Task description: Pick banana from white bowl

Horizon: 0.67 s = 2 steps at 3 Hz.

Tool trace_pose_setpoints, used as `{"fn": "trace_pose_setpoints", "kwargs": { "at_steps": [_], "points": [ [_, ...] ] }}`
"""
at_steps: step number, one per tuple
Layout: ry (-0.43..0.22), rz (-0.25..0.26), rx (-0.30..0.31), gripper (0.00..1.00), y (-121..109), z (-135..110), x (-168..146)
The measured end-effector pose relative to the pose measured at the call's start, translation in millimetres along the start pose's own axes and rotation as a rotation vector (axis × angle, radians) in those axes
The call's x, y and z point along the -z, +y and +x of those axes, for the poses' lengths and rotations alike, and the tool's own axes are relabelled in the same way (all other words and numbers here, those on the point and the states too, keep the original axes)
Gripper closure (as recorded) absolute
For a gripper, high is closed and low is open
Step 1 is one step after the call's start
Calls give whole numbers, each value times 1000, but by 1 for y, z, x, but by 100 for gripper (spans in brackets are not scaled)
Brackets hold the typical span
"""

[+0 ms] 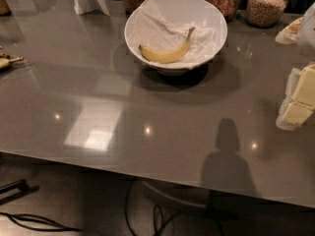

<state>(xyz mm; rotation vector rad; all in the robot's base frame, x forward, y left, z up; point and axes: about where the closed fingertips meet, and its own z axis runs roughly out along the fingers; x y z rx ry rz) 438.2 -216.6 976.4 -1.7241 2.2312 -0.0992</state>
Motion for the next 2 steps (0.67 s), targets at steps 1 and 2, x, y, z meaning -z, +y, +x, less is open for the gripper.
{"fn": "trace_pose_setpoints", "kwargs": {
  "at_steps": [1, 2],
  "points": [
    [0, 0, 0, 0, 0, 0, 0],
    [-38, 21, 16, 0, -4, -8, 3]
  ]
}}
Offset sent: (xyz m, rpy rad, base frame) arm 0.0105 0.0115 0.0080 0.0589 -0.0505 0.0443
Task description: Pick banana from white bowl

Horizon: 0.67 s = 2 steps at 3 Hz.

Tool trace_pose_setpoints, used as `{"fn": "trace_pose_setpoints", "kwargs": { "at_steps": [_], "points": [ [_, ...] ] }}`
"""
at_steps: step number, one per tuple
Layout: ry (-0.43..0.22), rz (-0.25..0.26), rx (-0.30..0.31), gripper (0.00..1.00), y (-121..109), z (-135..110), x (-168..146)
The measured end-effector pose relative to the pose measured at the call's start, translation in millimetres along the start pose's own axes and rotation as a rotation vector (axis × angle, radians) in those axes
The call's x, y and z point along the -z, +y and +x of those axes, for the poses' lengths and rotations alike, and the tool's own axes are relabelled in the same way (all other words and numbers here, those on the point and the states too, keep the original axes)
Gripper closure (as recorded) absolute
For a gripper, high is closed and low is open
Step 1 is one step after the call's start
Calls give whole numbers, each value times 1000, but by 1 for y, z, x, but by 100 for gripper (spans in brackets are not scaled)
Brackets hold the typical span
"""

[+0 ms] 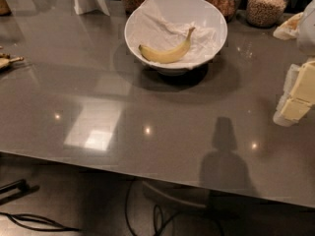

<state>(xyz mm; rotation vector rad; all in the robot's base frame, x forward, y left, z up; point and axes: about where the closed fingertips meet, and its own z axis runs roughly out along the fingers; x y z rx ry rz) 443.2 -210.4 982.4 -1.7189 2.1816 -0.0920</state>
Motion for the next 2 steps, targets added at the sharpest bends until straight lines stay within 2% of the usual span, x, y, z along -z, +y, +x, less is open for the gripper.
{"fn": "trace_pose_setpoints", "kwargs": {
  "at_steps": [1, 2],
  "points": [
    [-131, 42, 94, 0, -18, -39, 7],
    [-216, 65, 160, 0, -28, -65, 13]
  ]
}}
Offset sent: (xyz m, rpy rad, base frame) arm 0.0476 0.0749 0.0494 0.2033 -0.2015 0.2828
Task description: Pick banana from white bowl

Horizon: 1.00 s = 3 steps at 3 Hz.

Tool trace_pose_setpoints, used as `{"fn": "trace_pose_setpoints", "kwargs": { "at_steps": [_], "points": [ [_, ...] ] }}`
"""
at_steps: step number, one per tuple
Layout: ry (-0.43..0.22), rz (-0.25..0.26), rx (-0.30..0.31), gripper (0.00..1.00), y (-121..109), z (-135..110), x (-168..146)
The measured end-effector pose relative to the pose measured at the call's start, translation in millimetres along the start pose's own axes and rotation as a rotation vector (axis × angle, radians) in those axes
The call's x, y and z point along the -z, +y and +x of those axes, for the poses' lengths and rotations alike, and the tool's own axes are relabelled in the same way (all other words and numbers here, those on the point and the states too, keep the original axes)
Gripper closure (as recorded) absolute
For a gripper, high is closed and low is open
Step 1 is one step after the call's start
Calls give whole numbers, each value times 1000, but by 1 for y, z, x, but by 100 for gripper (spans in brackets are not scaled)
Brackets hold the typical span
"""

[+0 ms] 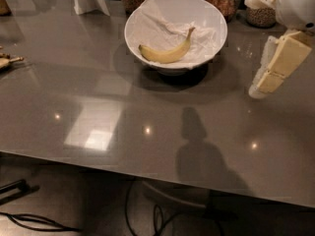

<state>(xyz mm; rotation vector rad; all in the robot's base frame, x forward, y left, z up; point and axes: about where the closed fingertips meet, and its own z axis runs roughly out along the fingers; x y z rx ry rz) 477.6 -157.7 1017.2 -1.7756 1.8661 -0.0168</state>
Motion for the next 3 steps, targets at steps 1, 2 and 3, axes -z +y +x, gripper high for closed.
{"fn": "trace_pose_setpoints", "kwargs": {
  "at_steps": [1, 2, 3],
  "points": [
    [-98, 1, 90, 0, -38, -32, -21],
    [-164, 4, 145, 0, -65, -53, -35],
    [-168, 10, 147, 0, -68, -55, -34]
  ]
}}
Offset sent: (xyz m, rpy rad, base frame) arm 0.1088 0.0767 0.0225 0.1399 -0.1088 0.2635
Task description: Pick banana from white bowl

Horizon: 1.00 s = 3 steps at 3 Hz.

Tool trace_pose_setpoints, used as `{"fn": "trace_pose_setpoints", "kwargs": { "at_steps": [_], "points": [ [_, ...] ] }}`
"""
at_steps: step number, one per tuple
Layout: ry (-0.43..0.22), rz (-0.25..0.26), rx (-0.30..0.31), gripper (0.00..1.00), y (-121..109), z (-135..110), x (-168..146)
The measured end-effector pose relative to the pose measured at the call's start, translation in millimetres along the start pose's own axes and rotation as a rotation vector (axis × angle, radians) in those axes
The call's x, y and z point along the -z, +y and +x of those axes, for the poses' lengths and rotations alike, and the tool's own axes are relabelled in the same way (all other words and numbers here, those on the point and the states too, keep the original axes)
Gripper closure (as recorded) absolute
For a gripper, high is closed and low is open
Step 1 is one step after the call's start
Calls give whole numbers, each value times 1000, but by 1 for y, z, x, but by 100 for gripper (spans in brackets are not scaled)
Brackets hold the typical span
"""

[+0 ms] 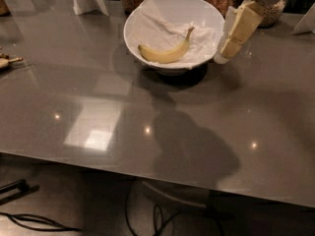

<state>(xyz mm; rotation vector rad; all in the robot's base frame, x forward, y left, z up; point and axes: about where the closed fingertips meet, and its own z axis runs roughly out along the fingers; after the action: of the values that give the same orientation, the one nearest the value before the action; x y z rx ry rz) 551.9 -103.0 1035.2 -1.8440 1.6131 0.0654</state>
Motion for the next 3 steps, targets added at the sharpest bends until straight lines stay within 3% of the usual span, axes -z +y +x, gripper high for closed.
{"fn": "trace_pose_setpoints", "kwargs": {
  "at_steps": [1, 3],
  "points": [
    [-12, 36, 58, 0, -12, -2, -2],
    [-98, 88, 268, 0, -74, -18, -32]
  ]
}}
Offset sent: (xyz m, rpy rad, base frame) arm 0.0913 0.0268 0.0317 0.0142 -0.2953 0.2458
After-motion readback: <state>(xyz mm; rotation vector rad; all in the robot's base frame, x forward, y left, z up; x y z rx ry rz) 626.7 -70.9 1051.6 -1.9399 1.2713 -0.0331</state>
